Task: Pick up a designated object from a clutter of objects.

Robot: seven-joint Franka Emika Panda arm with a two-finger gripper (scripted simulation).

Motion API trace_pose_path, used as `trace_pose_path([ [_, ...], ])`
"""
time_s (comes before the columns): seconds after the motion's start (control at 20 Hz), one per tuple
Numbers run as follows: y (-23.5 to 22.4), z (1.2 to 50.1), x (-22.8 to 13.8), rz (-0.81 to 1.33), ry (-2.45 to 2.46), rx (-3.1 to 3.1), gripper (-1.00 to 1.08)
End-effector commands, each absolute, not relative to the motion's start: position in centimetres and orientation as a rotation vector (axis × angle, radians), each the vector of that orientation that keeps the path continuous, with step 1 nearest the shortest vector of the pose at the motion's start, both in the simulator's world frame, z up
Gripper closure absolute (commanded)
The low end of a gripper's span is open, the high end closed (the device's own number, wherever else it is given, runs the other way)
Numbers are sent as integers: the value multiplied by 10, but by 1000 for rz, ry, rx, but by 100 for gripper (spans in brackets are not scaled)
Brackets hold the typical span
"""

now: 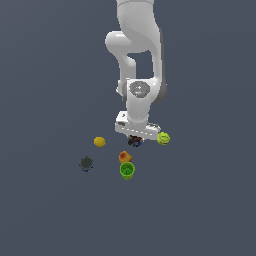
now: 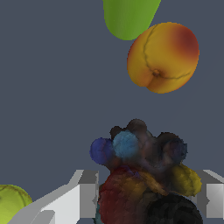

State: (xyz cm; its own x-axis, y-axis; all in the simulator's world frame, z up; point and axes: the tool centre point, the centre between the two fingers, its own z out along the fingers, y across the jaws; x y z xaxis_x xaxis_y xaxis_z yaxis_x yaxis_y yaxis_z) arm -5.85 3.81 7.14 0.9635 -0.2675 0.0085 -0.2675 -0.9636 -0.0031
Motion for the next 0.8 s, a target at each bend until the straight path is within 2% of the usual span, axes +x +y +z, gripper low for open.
trace_pose_path([
  [0.0, 30, 87, -61, -16, 424, -3110, 108],
  [0.75, -38, 215, -85, -8, 423, -3109, 108],
])
